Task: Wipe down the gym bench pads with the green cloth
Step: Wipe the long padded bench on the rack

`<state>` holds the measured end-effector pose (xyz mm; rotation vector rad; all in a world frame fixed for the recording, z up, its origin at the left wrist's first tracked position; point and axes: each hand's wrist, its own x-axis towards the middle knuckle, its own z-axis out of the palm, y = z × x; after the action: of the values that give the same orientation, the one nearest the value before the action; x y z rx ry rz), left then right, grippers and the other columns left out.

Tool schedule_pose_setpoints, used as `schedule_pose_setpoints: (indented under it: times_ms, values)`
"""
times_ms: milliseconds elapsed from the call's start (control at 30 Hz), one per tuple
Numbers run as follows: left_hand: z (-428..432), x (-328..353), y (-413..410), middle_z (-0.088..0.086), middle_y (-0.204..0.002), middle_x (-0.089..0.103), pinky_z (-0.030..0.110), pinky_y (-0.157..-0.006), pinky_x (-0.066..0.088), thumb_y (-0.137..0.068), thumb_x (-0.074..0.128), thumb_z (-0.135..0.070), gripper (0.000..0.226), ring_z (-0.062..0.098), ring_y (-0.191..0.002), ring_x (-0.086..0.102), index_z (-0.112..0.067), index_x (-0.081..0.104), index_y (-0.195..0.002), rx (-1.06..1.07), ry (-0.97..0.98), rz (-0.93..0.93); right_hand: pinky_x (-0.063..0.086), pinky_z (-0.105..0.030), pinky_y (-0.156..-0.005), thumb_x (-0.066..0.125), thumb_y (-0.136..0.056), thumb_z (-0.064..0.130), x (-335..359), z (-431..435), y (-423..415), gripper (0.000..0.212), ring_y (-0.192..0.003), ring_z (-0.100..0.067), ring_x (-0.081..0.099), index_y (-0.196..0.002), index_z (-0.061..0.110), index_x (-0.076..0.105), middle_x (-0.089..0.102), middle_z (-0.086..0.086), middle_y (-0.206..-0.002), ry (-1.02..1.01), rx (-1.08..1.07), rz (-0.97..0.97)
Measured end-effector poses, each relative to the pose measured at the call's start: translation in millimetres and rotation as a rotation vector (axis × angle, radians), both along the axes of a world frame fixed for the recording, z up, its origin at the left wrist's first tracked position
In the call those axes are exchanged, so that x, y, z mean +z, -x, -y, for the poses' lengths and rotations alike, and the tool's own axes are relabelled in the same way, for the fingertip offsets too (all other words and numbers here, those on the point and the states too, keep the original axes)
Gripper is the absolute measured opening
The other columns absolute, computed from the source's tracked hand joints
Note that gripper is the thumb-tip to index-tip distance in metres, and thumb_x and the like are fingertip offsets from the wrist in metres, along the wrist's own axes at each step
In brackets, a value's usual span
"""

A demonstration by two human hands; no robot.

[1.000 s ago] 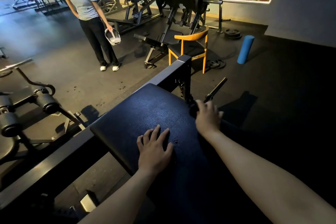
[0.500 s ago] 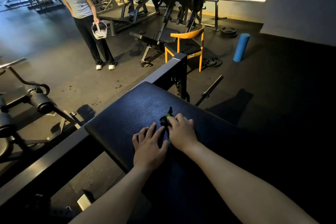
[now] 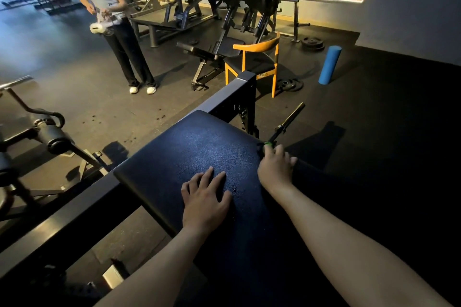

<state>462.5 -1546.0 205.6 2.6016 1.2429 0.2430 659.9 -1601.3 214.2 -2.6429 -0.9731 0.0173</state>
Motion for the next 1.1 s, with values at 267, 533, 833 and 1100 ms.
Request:
schedule_pose_setpoints:
  times_ms: [267,533,833,1100]
  values:
    - [0,0,2,-0.011,-0.164,0.022,0.039,-0.115,0.000,-0.087,0.020,-0.066,0.069,0.015,-0.148,0.011,-0.045,0.033,-0.151,-0.019,-0.007,-0.011,0.022,-0.035,-0.085,0.047,-0.094,0.021,11,-3,46,0.035,-0.106,-0.029,0.053,-0.128,0.021,0.053,0.050,-0.008,-0.118,-0.050,0.390,-0.050]
    - [0,0,1,-0.012,-0.163,0.024,0.041,-0.117,0.001,-0.087,0.026,-0.065,0.066,0.015,-0.147,0.014,-0.044,0.036,-0.148,-0.013,0.008,0.003,0.027,-0.047,-0.100,0.044,-0.095,0.016,9,18,-31,0.040,-0.116,-0.032,0.047,-0.134,0.022,0.047,0.041,-0.010,-0.127,-0.009,-0.077,-0.091]
    - [-1,2,0,-0.012,-0.163,0.024,0.040,-0.117,0.002,-0.086,0.027,-0.065,0.066,0.015,-0.147,0.013,-0.045,0.035,-0.148,-0.013,0.019,0.000,0.029,-0.038,-0.090,0.047,-0.093,0.021,6,4,46,0.032,-0.097,-0.031,0.055,-0.122,0.020,0.060,0.050,-0.007,-0.114,-0.094,0.197,-0.049]
    - [-1,1,2,-0.013,-0.162,0.026,0.039,-0.116,0.003,-0.081,0.021,-0.068,0.071,0.014,-0.146,0.014,-0.046,0.036,-0.147,-0.016,0.011,0.006,0.028,-0.039,-0.091,0.054,-0.088,0.018,13,13,-13,0.039,-0.105,-0.029,0.052,-0.126,0.023,0.059,0.051,-0.007,-0.116,-0.182,0.079,-0.028]
